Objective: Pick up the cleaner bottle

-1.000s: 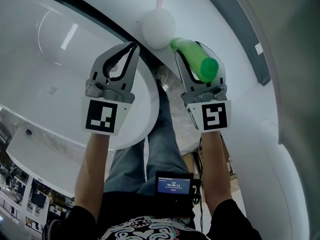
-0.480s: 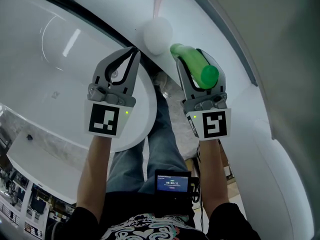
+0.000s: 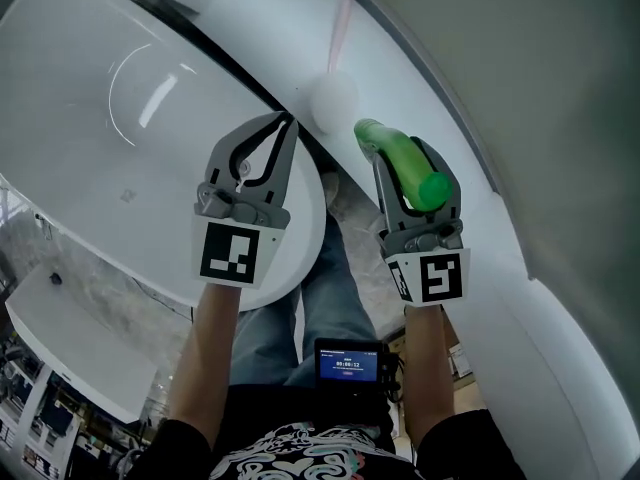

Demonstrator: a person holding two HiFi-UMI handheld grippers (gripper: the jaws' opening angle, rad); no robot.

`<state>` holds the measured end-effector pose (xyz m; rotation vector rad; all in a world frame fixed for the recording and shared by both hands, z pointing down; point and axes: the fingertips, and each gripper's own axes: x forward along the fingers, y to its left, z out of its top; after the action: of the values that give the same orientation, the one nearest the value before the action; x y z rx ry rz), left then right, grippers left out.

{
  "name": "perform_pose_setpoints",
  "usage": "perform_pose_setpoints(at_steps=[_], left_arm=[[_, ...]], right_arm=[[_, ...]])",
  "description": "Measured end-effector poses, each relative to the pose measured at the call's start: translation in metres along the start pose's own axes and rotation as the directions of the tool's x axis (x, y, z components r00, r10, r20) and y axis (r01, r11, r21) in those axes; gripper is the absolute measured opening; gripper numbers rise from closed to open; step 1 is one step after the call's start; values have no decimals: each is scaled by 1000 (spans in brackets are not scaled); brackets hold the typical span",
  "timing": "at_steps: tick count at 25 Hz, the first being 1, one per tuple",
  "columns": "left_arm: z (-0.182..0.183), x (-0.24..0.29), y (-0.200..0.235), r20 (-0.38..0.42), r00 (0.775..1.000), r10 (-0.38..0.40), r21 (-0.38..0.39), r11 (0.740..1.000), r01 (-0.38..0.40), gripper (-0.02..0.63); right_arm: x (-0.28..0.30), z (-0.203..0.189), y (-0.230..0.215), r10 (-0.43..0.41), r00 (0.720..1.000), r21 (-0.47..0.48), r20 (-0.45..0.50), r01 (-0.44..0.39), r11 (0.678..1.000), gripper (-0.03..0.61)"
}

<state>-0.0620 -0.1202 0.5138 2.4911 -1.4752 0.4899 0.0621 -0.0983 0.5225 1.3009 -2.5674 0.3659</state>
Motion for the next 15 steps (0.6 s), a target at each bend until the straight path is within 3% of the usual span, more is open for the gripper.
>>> perform_pose_setpoints(at_steps=[4, 10, 15], left_arm=[[11, -15, 2, 28, 999, 23, -54, 998, -21, 28], [26, -37, -5, 51, 999, -6, 6, 1000, 6, 28], [54, -61, -11, 72, 997, -17, 2, 1000, 17, 28]], right_arm=[[-8, 23, 9, -5, 999, -7, 33, 5, 1000, 201], [-19, 47, 20, -23, 998, 27, 57, 22, 999, 201], [-46, 76, 34, -49, 997, 44, 53, 47, 998, 201]])
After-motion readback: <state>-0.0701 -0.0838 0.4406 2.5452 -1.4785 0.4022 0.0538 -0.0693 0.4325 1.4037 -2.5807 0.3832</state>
